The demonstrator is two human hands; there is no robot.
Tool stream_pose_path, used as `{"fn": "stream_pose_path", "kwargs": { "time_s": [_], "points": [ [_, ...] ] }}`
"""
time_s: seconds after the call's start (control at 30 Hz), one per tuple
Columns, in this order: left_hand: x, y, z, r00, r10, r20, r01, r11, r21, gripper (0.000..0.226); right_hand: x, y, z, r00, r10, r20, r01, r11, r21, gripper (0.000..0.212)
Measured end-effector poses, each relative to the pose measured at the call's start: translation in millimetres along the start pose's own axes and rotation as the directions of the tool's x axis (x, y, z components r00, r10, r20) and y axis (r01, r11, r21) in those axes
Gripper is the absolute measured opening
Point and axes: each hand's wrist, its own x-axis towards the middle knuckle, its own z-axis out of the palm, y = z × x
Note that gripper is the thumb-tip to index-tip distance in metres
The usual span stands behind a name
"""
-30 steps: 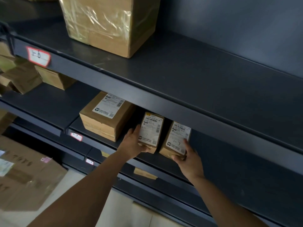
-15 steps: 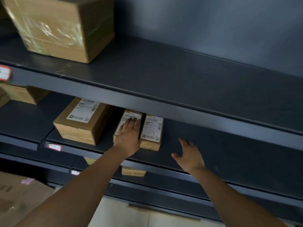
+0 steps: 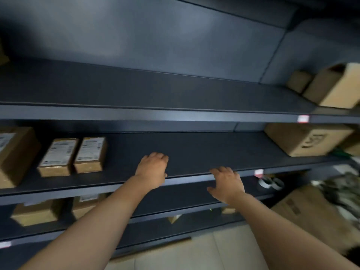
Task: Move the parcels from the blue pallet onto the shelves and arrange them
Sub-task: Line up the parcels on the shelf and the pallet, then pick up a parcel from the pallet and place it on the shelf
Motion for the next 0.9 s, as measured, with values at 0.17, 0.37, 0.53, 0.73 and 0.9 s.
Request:
{"fn": "stream_pose_path", "kwargs": {
  "time_s": [0.17, 0.37, 0.53, 0.73, 0.9],
  "points": [
    [10.2, 101.2, 0.2, 0.985, 0.174, 0.005, -0.174, 0.985, 0.002, 0.048, -65.0, 90.6, -6.1, 0.985, 0.171, 0.012, -0.171, 0.985, -0.015, 0.066],
    [20.4, 201.0, 4.6, 0.923, 0.384, 0.035, -0.385, 0.923, 0.012, 0.051, -140.7, 165.2, -3.3, 0.917, 0.399, 0.022, -0.398, 0.917, -0.02, 0.055],
    [21.9, 274.3, 9.1, 0.826, 0.561, 0.057, -0.563, 0.825, 0.041, 0.04, -206.8, 206.2, 4.2, 0.827, 0.56, 0.052, -0.558, 0.829, -0.04, 0.055],
    [8.6, 360.2, 21.2, 0.68, 0.731, 0.064, -0.733, 0.68, 0.012, 0.043, -290.4, 240.6, 16.3, 0.699, 0.71, 0.087, -0.713, 0.702, -0.006, 0.054],
    [-15.1, 431.5, 35.1, 0.565, 0.818, 0.11, -0.822, 0.57, -0.008, 0.047, -354.0, 264.4, 33.1, 0.589, 0.798, 0.13, -0.803, 0.596, -0.02, 0.058]
  ]
}}
